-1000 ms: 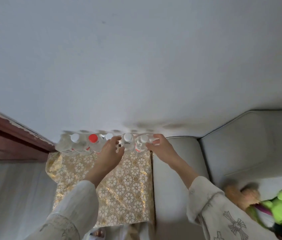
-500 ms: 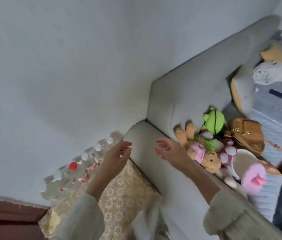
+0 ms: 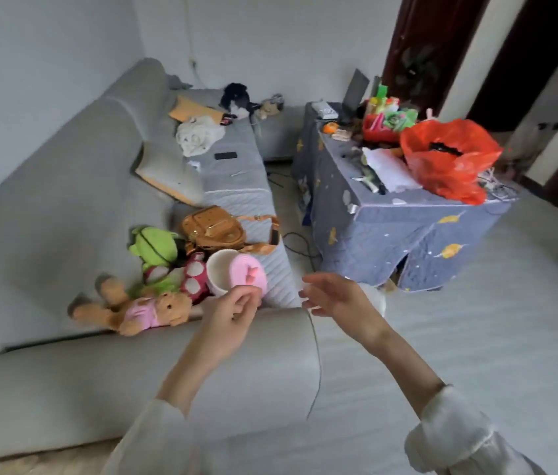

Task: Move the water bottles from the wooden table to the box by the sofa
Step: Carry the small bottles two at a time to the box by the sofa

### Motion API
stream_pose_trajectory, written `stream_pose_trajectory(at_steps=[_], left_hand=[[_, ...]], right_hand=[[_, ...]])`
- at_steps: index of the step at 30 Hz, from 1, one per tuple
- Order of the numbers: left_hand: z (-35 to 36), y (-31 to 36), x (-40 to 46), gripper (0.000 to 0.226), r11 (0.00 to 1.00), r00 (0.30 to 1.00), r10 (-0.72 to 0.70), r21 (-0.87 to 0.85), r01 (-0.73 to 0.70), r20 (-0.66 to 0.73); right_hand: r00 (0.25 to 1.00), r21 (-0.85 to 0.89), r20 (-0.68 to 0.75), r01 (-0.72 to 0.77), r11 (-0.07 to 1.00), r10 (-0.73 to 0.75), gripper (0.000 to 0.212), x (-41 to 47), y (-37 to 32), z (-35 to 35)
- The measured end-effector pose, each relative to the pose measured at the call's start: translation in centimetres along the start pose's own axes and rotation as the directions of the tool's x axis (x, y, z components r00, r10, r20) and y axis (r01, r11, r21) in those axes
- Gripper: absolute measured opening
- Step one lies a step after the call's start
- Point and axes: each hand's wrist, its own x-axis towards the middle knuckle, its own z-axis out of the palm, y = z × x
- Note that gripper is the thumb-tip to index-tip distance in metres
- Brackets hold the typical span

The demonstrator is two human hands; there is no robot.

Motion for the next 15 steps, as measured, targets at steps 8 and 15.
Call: stream_pose_trajectory(at_steps=[8,15], left_hand=[[24.1,13.3,3.7,0.015,0.98,0.904,0.187,-0.13,-0.148,0.385],[41.0,21.1,6.1,0.015,0.944,0.728,0.33,-0.208,-0.256,0.601]], right_hand=[[0.919,0.023,-0.387,-0.063,0.998,0.067,0.02,-8.1,6.4,-25.5],[0.769,0.071,-0.62,-0.145,0.987,0.158,0.018,-14.3,11.0,-40.1]])
